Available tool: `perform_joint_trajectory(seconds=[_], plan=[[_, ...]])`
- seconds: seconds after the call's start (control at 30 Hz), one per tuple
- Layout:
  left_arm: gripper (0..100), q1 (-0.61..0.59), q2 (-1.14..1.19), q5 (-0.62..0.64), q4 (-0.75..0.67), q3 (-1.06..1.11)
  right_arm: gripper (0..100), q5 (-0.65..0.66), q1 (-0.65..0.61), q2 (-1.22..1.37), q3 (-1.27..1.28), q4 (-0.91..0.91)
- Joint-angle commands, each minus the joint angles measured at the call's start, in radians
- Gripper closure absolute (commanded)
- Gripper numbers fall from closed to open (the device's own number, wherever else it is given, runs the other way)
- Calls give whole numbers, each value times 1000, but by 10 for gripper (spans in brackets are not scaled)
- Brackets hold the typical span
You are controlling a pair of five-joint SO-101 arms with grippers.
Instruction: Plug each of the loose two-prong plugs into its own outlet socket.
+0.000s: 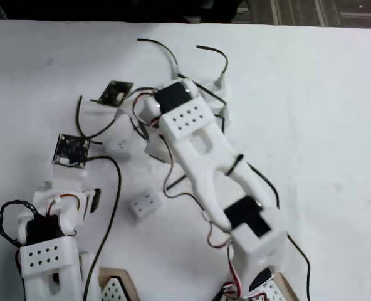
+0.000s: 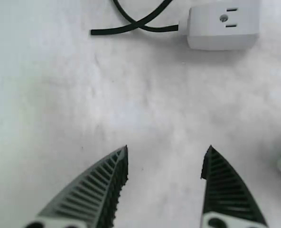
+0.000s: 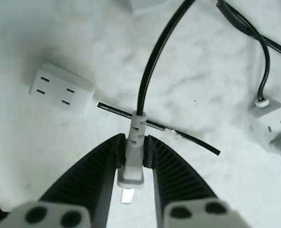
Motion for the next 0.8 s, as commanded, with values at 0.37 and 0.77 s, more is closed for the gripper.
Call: perform_joint_trajectory(seconds=[0.37, 0.77], plan=[[745, -5, -18, 55, -21, -25, 981, -80, 162, -277, 89, -5], [745, -4, -18, 170, -15, -149, 981, -184, 96, -595, 166, 1]])
